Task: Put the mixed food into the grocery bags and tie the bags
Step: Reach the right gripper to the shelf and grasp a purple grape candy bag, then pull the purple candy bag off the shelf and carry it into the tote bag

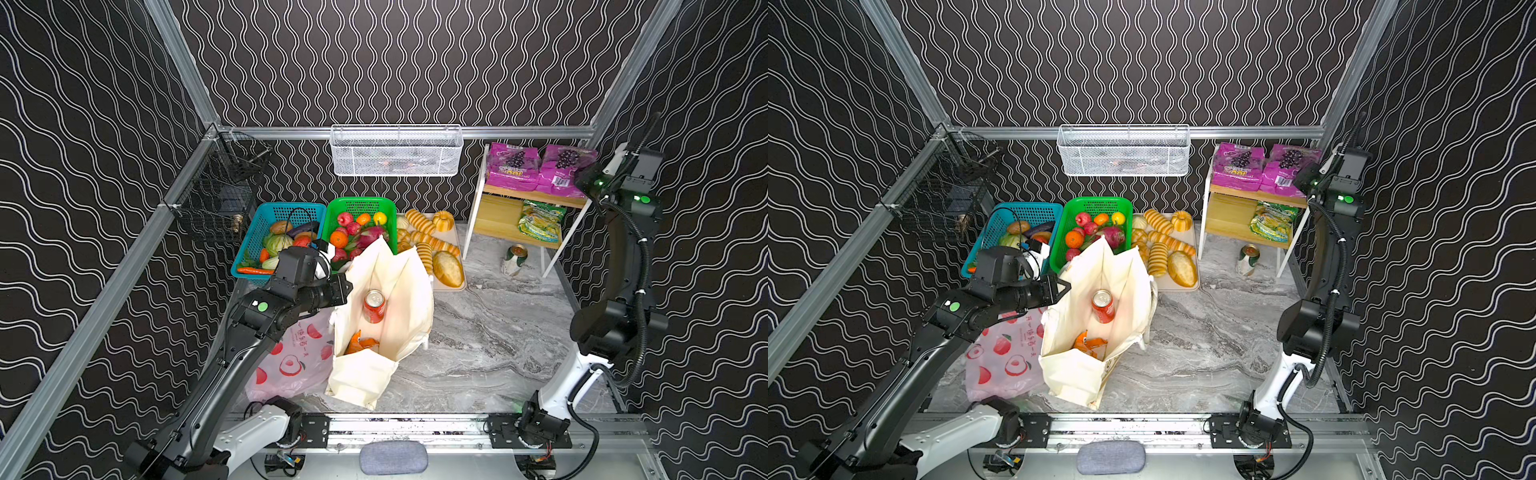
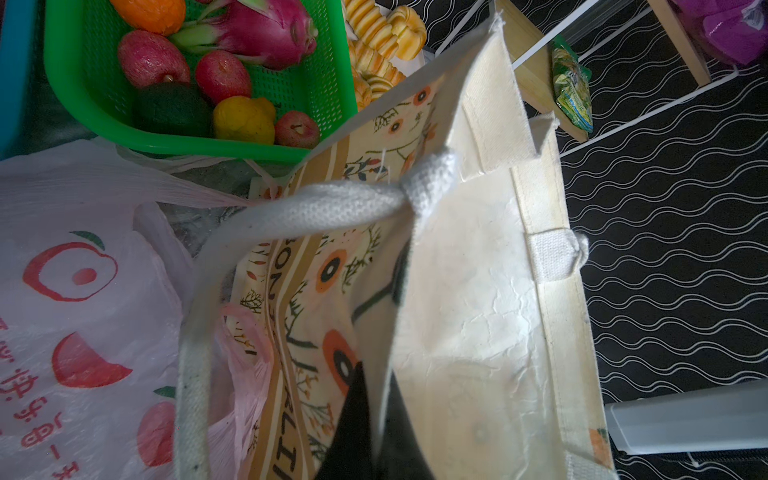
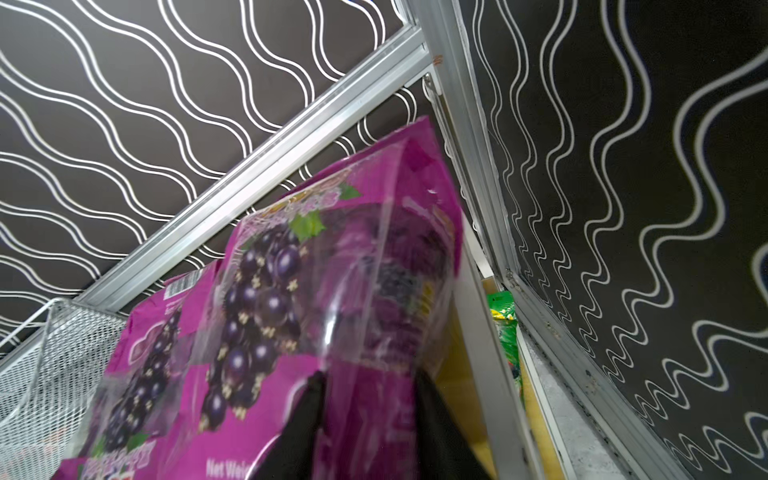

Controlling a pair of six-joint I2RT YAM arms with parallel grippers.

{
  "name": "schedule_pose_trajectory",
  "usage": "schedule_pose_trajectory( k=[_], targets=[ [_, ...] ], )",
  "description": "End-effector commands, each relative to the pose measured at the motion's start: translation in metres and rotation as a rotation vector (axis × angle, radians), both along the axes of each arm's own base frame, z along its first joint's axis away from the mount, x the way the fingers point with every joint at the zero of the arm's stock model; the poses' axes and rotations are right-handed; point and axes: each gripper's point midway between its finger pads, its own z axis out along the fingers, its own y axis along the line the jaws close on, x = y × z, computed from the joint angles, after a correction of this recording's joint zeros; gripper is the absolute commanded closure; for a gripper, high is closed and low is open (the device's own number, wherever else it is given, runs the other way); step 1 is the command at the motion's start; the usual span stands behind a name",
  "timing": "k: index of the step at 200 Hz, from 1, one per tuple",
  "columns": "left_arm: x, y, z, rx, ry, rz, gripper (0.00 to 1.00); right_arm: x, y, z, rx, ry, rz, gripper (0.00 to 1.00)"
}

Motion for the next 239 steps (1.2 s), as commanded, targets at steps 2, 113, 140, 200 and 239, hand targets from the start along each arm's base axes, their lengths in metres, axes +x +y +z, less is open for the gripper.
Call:
schedule_pose_trajectory(
  k=[2, 113, 140, 200, 239],
  targets=[
    [0.007, -0.003, 0.02, -0.021, -0.088, -0.013, 1.0, -0.016, -0.001, 0.02, -0.058, -0.033, -0.025, 0.93],
    [0.0, 0.0, 0.018, -0.03, -0.089, -0.008, 1.0, -0.109, 0.063, 0.142, -0.022, -0.296, 0.131, 1.0],
    [0.001, 0.002, 0.018, -0.023, -0.093, -0.002, 1.0, -0.145, 0.114, 0.158, 0.078, -0.362, 0.345, 1.0],
    [0.003, 0.001, 0.022, -0.029, -0.096, 0.004, 1.0, -0.224, 0.264, 0.13, 0.138, -0.256, 0.821, 1.0],
    [0.005, 0.004, 0.018, -0.014, -0.085, 0.027, 1.0, -0.265, 0.353, 0.073, 0.328, -0.102, 1.094, 1.0]
  ],
)
